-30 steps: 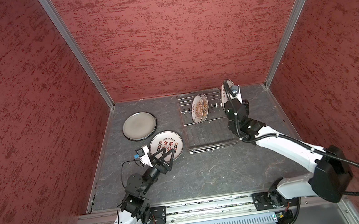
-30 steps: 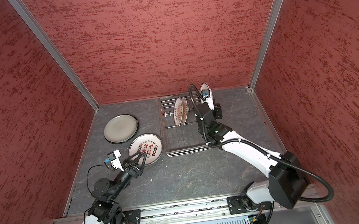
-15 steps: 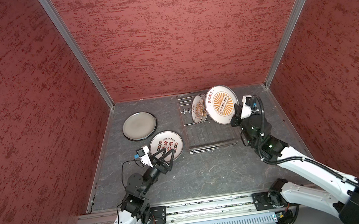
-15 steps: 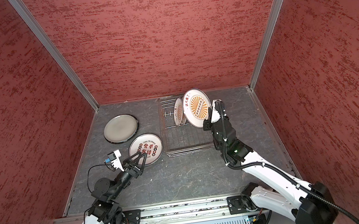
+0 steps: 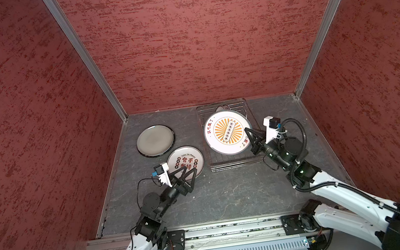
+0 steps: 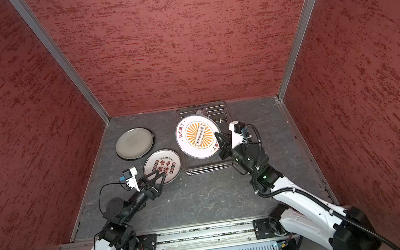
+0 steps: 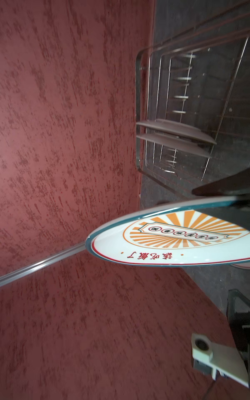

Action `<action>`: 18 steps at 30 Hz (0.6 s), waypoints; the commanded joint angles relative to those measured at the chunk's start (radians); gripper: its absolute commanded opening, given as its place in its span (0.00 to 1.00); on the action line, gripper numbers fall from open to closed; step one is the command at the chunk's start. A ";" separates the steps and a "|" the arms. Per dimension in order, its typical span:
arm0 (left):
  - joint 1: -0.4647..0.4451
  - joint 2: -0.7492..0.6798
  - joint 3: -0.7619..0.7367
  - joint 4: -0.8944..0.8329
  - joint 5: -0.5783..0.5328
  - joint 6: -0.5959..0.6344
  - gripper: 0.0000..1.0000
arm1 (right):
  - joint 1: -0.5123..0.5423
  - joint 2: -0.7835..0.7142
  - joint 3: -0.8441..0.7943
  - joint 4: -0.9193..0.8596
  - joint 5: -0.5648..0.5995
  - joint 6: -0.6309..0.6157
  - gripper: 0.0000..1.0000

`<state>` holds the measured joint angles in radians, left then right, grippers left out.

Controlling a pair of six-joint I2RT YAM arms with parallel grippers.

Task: Unload the plates from the dish rack
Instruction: 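Lift the sunburst-printed plate out of the rack with the right gripper, then carry the upright plate toward the left gripper over the red-printed stack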

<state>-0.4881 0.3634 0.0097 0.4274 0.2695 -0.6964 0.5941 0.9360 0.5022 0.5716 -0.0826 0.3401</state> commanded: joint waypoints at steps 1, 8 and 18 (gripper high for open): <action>-0.004 0.019 -0.005 0.086 0.047 0.040 0.99 | 0.003 0.015 -0.038 0.274 -0.157 0.080 0.00; -0.012 0.040 -0.027 0.180 0.077 0.054 0.99 | 0.003 0.144 -0.100 0.508 -0.291 0.133 0.00; -0.055 0.020 -0.013 0.149 0.079 0.078 0.91 | 0.019 0.232 -0.169 0.674 -0.299 0.117 0.00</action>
<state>-0.5323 0.3946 0.0093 0.5831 0.3389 -0.6498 0.6022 1.1728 0.3309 1.0782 -0.3645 0.4541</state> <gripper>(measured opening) 0.916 0.078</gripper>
